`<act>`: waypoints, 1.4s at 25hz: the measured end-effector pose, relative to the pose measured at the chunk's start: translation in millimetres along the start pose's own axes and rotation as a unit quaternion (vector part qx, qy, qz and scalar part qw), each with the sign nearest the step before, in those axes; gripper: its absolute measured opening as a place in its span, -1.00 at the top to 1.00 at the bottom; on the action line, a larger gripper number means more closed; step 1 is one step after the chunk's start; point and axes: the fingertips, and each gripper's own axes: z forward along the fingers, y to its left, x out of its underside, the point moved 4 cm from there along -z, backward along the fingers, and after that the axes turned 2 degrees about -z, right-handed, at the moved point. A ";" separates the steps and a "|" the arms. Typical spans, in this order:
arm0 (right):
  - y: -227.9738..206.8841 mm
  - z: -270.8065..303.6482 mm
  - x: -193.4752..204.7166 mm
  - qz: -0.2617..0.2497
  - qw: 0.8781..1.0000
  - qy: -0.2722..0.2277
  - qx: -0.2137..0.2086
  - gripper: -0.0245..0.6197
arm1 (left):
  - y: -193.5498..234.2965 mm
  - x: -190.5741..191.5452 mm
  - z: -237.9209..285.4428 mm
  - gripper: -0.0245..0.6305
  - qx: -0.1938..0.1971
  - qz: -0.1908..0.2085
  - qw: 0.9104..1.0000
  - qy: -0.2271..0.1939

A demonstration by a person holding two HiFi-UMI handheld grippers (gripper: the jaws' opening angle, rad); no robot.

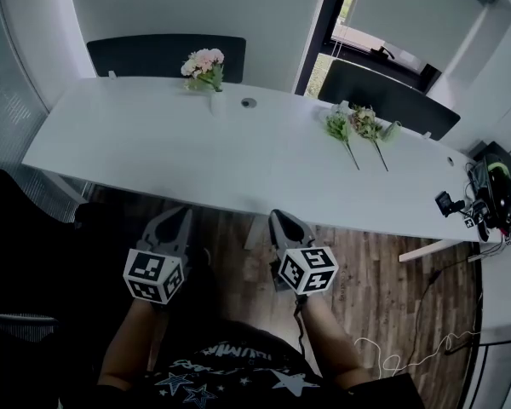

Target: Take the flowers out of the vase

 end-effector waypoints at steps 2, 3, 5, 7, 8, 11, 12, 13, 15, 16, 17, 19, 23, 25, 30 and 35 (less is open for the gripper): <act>-6.5 11.7 -3.6 0.000 1.000 0.000 0.007 0.92 | 9.3 -1.8 12.3 0.90 0.004 -0.002 1.000 -0.002; -9.8 18.1 -5.6 0.001 1.000 -0.001 0.010 0.92 | 14.3 -2.6 19.2 0.90 0.006 -0.003 1.000 -0.003; -16.2 32.0 -10.3 0.002 1.000 -0.004 0.014 0.92 | 24.5 -5.0 34.7 0.90 0.009 -0.004 1.000 -0.004; -22.1 48.9 -15.4 -0.001 1.000 -0.005 0.018 0.92 | 36.0 -9.2 51.9 0.90 0.014 -0.005 1.000 -0.007; -24.7 58.3 -17.6 -0.002 1.000 -0.006 0.019 0.92 | 42.5 -11.2 60.4 0.90 0.018 -0.005 1.000 -0.008; -32.8 85.8 -24.7 0.000 1.000 -0.006 0.028 0.92 | 62.5 -15.3 86.8 0.90 0.027 -0.007 1.000 -0.005; -35.7 95.1 -27.3 0.002 0.999 -0.006 0.032 0.92 | 69.8 -16.5 96.2 0.90 0.029 -0.008 1.000 -0.002; -38.4 104.7 -29.6 0.003 0.999 -0.005 0.036 0.92 | 77.2 -18.0 105.7 0.90 0.032 -0.009 0.999 0.001; -42.8 123.1 -33.5 0.005 0.999 0.000 0.039 0.92 | 90.5 -22.7 123.4 0.90 0.037 -0.011 0.999 0.004; -45.0 131.5 -35.6 0.005 0.999 0.003 0.040 0.92 | 96.0 -25.5 131.1 0.90 0.040 -0.011 0.999 0.004; -47.3 139.8 -38.3 0.005 0.999 0.005 0.041 0.92 | 101.2 -28.5 138.4 0.90 0.043 -0.011 0.999 0.005; -52.0 156.7 -45.7 0.006 0.999 0.006 0.046 0.92 | 112.3 -34.0 151.9 0.90 0.046 -0.009 0.999 0.007; -53.6 188.2 -60.1 0.004 0.999 0.002 0.046 0.92 | 135.2 -40.7 174.0 0.90 0.052 -0.010 0.999 0.012; -54.2 203.0 -65.3 -0.003 0.999 0.002 0.044 0.92 | 146.3 -42.8 185.9 0.90 0.055 -0.009 0.998 0.014; -64.6 236.0 -76.1 0.000 0.999 -0.003 0.053 0.92 | 171.7 -50.2 217.7 0.90 0.063 -0.006 0.998 0.012; -69.6 263.7 -89.7 0.001 0.998 -0.009 0.055 0.92 | 191.4 -57.4 242.3 0.90 0.072 -0.003 0.997 0.016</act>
